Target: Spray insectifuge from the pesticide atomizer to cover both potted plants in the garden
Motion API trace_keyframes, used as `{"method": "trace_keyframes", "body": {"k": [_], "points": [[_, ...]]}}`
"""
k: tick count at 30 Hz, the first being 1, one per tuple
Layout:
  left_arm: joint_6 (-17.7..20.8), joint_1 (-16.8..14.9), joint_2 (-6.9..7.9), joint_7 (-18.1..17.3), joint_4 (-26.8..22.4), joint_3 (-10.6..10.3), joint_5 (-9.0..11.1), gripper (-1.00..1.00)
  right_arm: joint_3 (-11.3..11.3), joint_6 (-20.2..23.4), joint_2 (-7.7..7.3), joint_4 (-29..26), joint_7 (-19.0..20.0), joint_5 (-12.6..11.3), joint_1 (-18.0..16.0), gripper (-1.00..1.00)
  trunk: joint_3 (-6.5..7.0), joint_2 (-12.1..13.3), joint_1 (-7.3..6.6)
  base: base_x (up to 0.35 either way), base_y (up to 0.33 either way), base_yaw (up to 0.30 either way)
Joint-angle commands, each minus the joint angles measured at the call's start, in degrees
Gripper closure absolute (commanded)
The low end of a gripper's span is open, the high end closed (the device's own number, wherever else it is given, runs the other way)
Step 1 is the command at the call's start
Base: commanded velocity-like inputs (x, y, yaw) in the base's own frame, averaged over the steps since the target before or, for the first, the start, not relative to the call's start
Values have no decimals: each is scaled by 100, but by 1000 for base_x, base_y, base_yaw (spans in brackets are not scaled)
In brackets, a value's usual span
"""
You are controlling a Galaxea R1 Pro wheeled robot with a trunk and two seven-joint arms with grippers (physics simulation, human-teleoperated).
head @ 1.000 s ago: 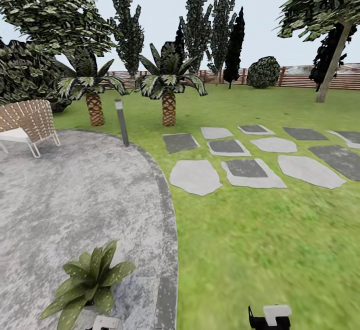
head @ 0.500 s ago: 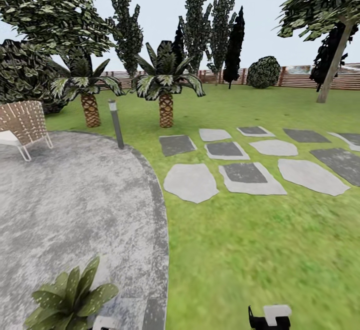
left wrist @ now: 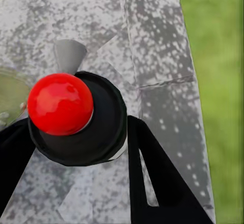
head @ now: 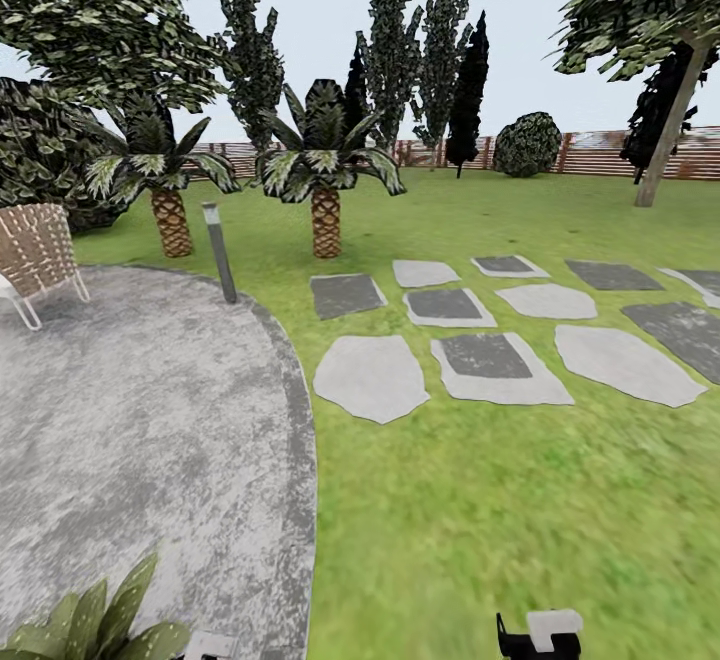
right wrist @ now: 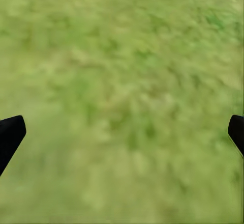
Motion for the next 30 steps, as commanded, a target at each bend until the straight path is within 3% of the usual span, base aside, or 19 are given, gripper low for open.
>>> {"method": "trace_keyframes", "body": {"k": [1, 12, 30], "points": [[-19, -4, 5, -20, 6, -37, 47, 100, -27, -14, 1, 7, -31, 61, -5, -100, -5, -2, 2, 283, -187, 0], [-19, -4, 7, -20, 6, -40, 46, 100, -27, -14, 1, 8, -31, 61, -5, -100, -5, -2, 2, 292, -175, 25], [-19, -4, 11, -20, 6, -41, 42, 100, -27, -14, 1, 12, -31, 66, -5, -100, -5, -2, 2, 304, -157, 264]]}}
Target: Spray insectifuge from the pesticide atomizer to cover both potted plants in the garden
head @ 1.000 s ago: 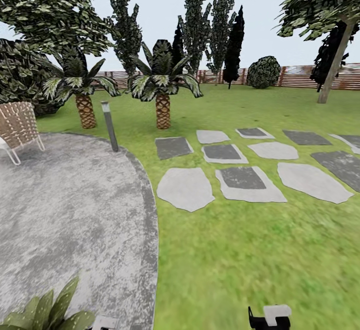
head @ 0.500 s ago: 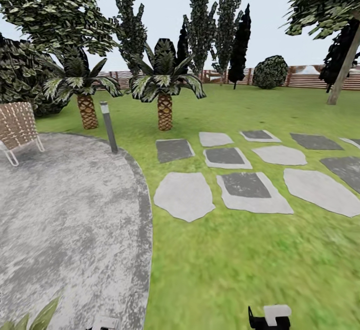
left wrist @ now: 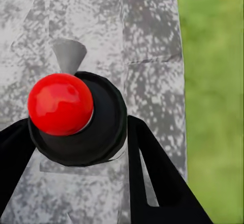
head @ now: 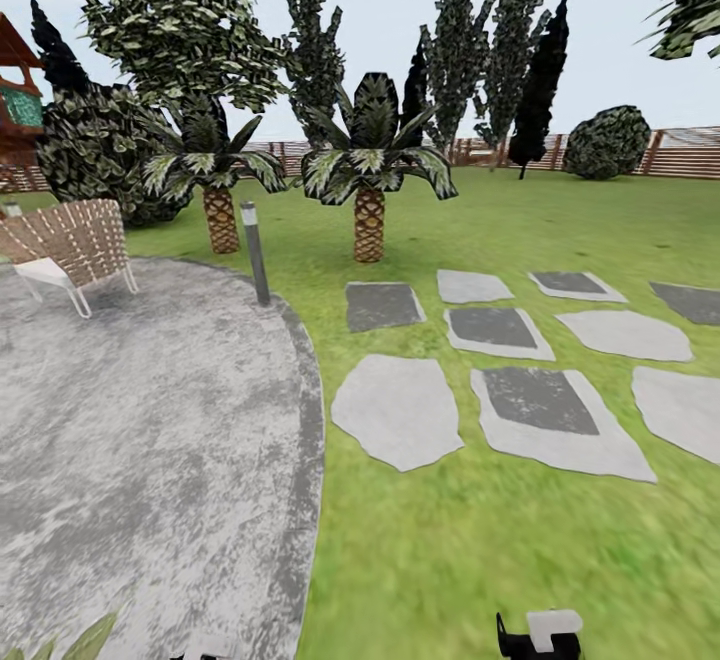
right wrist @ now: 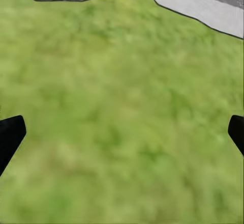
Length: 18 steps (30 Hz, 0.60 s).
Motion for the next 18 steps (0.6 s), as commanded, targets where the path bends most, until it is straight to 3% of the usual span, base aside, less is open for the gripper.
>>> {"method": "trace_keyframes", "body": {"k": [1, 13, 18], "points": [[-19, -6, 1, -20, 7, -36, 49, 100, -27, -14, 1, 5, -32, 63, -3, -100, -5, -2, 2, 331, -52, 276], [-19, -6, 3, -20, 7, -38, 47, 100, -27, -14, 8, 7, -32, 63, -3, -100, -5, -2, 2, 338, -7, 275], [-19, -6, 3, -20, 7, -38, 47, 100, -27, -14, 6, 4, -32, 63, -3, -100, -5, -2, 2, 322, -109, 103]]}}
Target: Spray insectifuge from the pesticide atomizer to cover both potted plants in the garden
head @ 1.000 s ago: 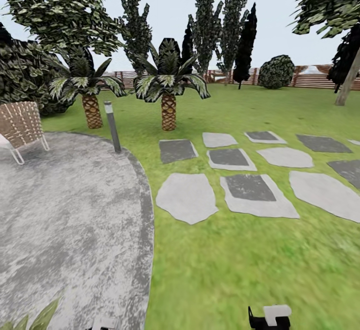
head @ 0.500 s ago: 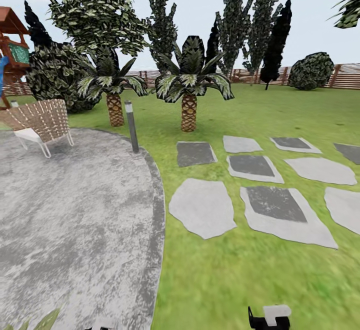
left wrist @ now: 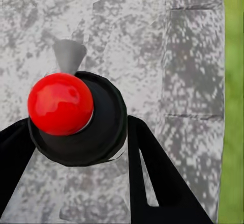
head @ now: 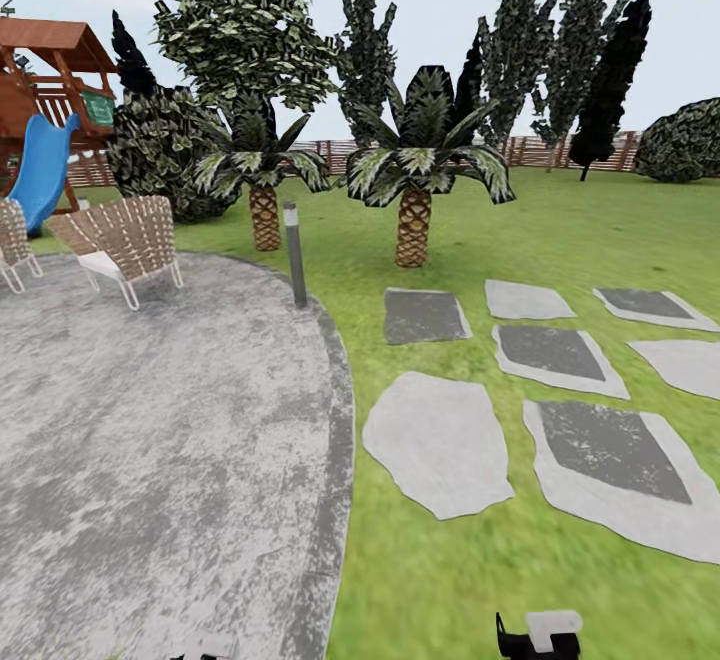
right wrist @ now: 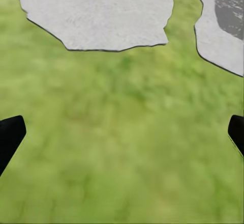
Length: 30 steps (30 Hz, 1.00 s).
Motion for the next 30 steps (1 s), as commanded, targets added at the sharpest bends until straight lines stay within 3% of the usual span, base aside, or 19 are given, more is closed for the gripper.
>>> {"method": "trace_keyframes", "body": {"k": [1, 10, 20, 30], "points": [[-19, -4, 3, -20, 6, -34, 49, 100, -27, -14, -1, 7, -32, 62, -4, -100, -5, -2, 2, 306, -153, 13], [-19, -4, 3, -20, 6, -37, 49, 100, -27, -14, 2, 8, -32, 62, -4, -100, -5, -2, 2, 303, -161, 42], [-19, -4, 3, -20, 6, -32, 56, 100, -27, -14, 3, 10, -32, 61, -4, -100, -5, -2, 2, 314, -126, 266], [-19, -4, 3, -20, 6, -28, 56, 100, -27, -14, 1, 9, -32, 62, -4, -100, -5, -2, 2, 338, -3, 277]]}}
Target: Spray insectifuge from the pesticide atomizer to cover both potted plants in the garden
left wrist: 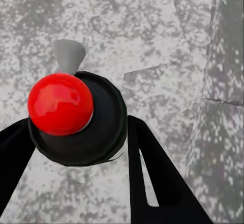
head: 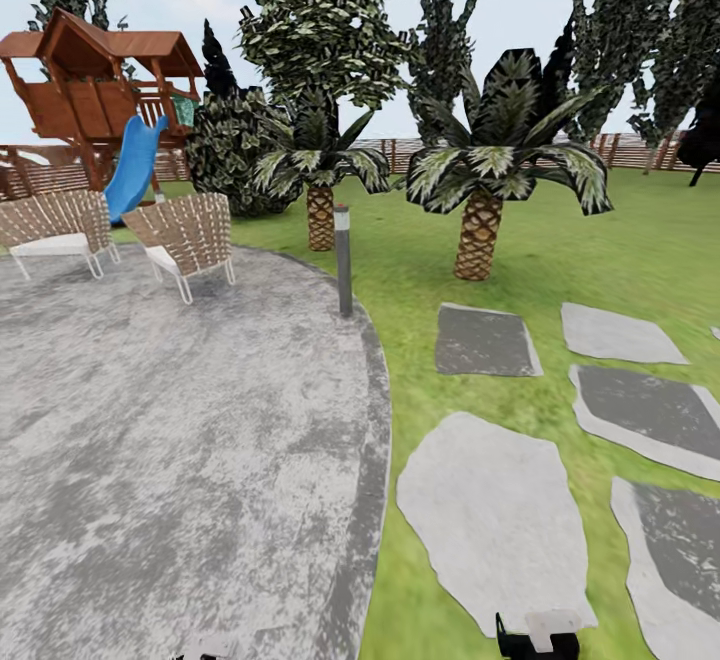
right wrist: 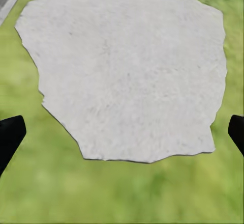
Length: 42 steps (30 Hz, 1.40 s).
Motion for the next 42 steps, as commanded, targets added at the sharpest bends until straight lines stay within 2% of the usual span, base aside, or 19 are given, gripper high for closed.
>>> {"method": "trace_keyframes", "body": {"k": [1, 42], "points": [[-18, -6, 1, -21, 7, -37, 48, 100, -27, -15, 0, 7, -33, 61, -3, -100, -5, -2, 2, 338, 0, 277], [-24, 73, 1, -21, -2, -37, 48, 100, -27, -15, 1, 8, -33, 61, -3, -100, -5, -2, 2, 339, 0, 277]]}}
